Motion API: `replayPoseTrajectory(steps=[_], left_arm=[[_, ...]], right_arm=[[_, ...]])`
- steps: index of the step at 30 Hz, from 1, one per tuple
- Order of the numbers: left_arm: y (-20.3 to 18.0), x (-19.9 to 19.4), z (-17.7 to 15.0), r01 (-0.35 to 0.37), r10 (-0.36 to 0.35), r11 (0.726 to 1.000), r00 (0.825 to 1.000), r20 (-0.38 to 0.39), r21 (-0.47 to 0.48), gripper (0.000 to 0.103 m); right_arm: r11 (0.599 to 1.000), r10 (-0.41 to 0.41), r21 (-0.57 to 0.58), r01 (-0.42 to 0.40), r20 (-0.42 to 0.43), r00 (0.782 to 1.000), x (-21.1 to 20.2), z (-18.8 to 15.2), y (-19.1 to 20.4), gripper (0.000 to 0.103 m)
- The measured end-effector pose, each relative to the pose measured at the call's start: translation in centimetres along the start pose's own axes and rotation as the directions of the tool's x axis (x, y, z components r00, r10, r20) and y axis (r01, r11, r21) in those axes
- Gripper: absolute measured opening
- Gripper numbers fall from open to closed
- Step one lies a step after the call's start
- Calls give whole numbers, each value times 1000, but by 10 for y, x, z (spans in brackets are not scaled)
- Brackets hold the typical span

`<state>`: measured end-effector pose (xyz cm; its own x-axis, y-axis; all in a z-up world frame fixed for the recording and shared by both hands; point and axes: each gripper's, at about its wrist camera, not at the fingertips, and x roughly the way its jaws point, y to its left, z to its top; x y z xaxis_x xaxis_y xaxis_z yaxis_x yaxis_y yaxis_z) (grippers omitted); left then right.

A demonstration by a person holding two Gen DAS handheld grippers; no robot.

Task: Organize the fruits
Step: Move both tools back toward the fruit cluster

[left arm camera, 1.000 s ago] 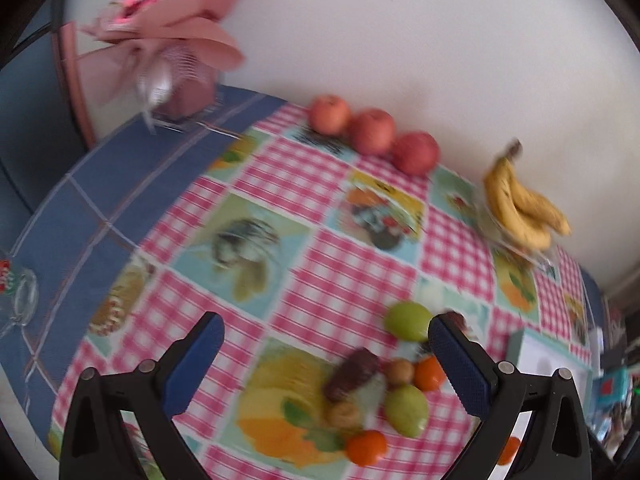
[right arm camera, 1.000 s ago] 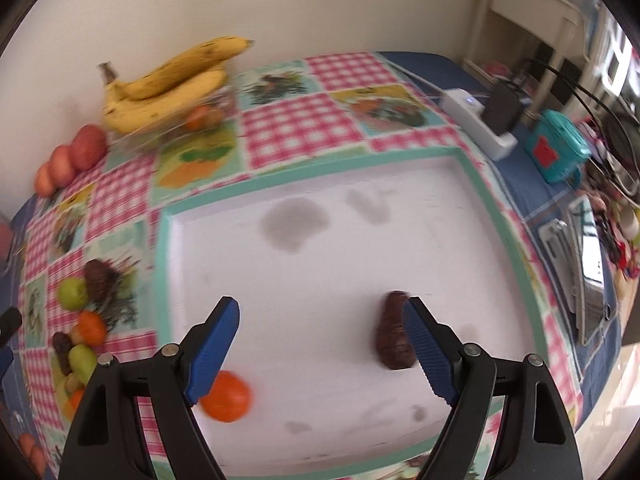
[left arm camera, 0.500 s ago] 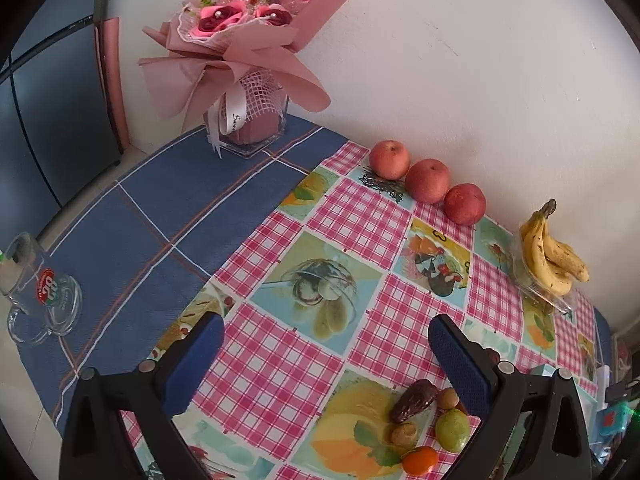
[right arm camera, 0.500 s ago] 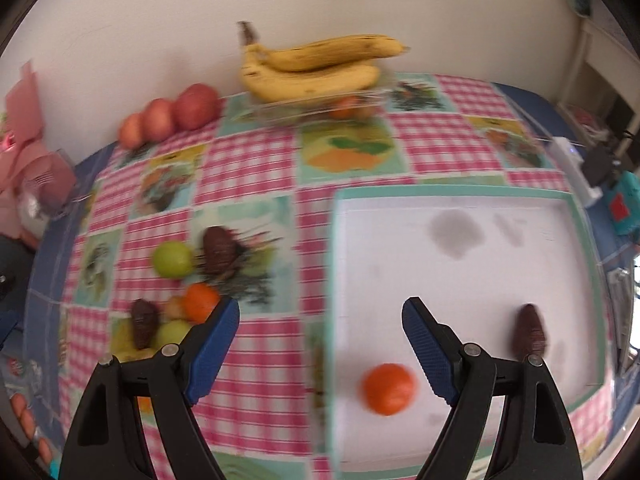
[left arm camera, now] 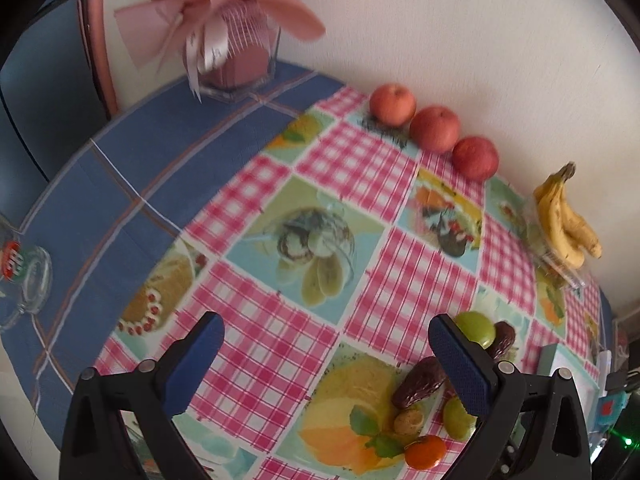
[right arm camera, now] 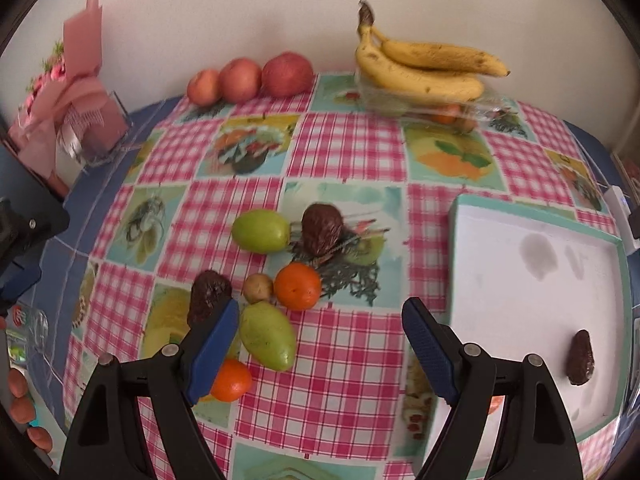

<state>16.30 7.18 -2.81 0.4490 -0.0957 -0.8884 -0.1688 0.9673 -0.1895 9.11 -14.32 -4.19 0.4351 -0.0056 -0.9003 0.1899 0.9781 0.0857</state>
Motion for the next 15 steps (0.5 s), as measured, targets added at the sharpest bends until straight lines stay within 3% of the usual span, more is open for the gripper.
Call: replayPoseTrajectory(steps=[6,15], left_arm=[[1,24,-8,-18,16,1000,998,-64,-22,103],[10,27,-9,-28,24,998,997,-71,-55,103]], right_arm=[[1000,7,-18,-8,-65,998,24,-11,7,84],[999,24,-36,-28,-108,994,48,-19,18,84]])
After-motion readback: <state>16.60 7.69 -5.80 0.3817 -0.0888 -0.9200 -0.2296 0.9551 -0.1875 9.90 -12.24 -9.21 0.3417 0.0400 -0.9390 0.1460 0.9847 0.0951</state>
